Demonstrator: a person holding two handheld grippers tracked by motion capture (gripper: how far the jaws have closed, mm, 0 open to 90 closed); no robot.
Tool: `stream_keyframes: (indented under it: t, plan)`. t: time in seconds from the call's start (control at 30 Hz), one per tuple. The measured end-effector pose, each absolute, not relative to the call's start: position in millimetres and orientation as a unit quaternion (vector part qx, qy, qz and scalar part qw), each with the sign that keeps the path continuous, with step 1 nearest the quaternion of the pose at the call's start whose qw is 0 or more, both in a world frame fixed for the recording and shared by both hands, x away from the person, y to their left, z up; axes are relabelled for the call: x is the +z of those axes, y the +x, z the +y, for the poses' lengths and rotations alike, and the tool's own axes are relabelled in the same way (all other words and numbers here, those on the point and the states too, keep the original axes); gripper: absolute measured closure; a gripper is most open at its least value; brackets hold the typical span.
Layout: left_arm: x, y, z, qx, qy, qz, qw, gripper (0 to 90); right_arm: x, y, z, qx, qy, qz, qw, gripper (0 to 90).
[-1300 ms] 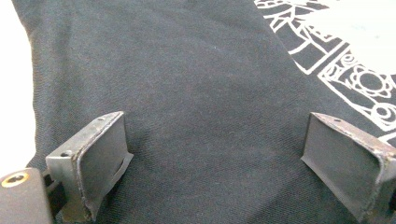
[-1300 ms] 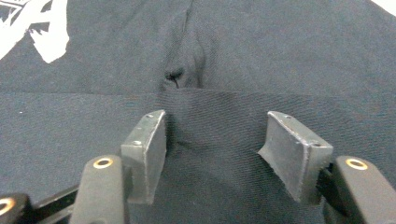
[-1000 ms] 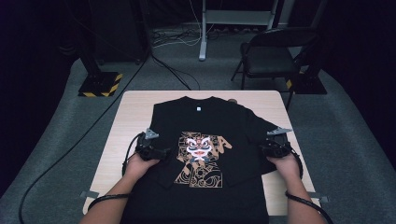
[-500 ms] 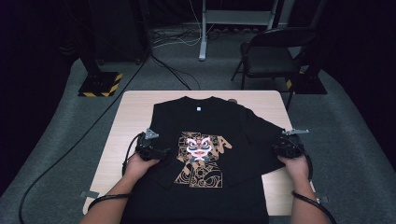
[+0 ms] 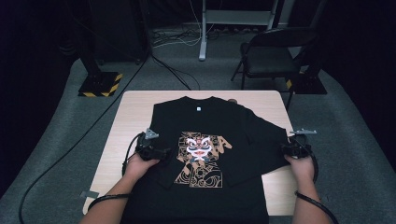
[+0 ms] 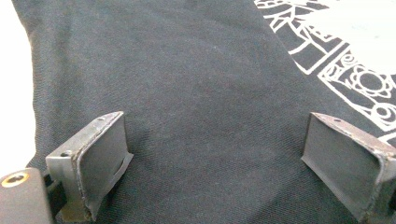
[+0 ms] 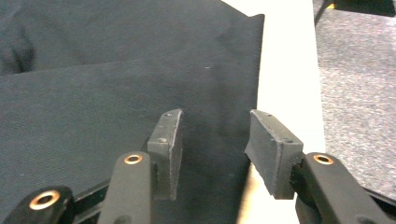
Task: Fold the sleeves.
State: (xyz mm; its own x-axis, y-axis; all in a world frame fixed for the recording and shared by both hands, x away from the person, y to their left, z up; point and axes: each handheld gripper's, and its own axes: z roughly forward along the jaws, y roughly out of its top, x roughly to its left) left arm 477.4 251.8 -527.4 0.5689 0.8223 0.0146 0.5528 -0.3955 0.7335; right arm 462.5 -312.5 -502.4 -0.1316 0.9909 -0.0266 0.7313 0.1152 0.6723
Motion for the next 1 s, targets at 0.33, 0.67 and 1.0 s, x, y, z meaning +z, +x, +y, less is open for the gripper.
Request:
stream_keyframes:
  t: [0.33, 0.67, 1.0]
  plan:
    - [-527.4, 477.4, 251.8, 0.192, 0.813, 0.423, 0.351, 7.3, -503.5, 459.1, -328.2, 0.271, 0.638, 0.679, 0.241, 61.3]
    - [-527.4, 477.4, 251.7, 0.192, 0.813, 0.423, 0.351, 7.3, -507.3, 460.0, -330.9, 0.289, 0.637, 0.681, 0.216, 76.1]
    - [-527.3, 477.5, 251.7, 0.192, 0.813, 0.423, 0.351, 7.3, -496.0, 460.1, -312.1, 0.309, 0.592, 0.711, 0.219, 88.1]
